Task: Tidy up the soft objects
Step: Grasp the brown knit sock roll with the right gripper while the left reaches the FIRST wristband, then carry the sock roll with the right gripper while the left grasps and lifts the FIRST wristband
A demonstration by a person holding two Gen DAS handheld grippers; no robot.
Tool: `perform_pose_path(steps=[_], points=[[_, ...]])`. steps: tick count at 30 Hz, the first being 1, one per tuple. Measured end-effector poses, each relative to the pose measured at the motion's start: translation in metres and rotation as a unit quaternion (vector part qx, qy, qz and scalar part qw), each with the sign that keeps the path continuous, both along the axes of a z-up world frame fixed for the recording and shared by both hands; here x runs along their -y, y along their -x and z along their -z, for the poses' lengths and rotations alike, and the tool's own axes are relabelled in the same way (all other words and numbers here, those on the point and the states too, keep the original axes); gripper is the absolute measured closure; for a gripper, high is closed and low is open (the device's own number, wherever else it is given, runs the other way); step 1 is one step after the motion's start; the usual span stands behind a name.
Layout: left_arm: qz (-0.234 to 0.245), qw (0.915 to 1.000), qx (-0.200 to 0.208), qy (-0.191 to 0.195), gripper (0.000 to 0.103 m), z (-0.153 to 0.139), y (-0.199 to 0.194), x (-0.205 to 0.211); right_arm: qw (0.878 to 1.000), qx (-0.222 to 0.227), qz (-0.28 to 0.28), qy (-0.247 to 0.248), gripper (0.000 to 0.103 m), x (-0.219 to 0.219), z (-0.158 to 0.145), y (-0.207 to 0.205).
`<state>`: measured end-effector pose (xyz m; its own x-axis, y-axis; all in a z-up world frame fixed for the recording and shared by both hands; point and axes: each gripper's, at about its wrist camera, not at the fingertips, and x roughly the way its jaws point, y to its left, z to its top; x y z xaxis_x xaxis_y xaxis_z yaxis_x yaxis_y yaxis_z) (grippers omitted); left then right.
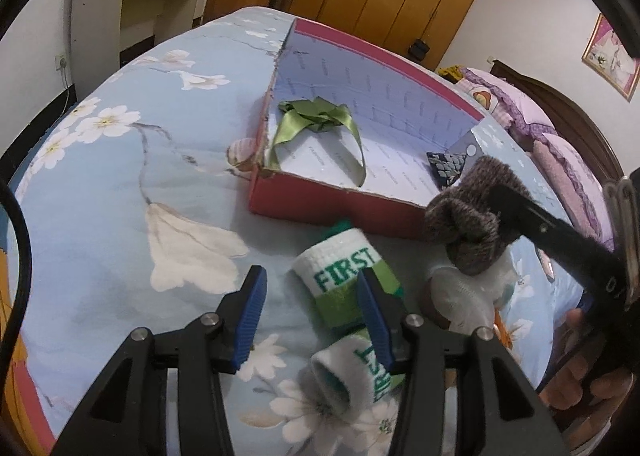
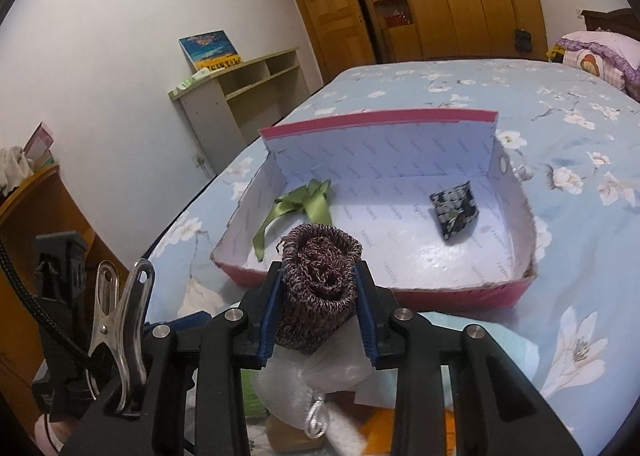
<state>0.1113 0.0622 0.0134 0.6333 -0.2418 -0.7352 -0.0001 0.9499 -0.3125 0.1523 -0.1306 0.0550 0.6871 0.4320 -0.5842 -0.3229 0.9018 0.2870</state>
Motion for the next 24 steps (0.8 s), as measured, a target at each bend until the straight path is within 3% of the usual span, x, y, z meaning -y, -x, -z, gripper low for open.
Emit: perform_pose_path(steps=[24], points=[[0.034, 0.9994, -0.008, -0.007, 0.055, 0.011, -0.014, 0.034, 0.998, 0.049, 0.017, -0.030, 0.069, 0.030, -0.031, 0.013]])
